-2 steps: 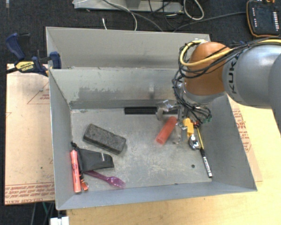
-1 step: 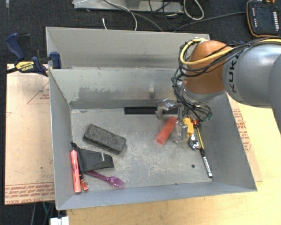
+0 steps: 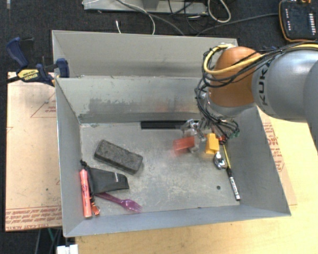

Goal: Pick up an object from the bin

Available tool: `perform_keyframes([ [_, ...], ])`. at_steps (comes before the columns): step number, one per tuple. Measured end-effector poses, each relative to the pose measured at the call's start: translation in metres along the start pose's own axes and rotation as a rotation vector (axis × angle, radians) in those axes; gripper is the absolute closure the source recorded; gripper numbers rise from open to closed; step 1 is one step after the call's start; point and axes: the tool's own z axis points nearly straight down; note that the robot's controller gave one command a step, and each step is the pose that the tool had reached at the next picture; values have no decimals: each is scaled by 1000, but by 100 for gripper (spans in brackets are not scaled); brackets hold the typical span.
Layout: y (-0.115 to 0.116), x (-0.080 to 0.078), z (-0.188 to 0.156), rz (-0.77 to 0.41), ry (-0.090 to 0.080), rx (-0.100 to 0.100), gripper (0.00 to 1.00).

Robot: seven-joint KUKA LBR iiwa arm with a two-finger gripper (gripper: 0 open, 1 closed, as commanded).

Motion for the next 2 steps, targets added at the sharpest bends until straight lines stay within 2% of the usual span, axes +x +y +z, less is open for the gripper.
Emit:
perform_keyframes([
  [1, 0, 0, 0, 0, 0, 0, 100],
  [2, 2, 3, -27, 0, 10, -6, 100],
])
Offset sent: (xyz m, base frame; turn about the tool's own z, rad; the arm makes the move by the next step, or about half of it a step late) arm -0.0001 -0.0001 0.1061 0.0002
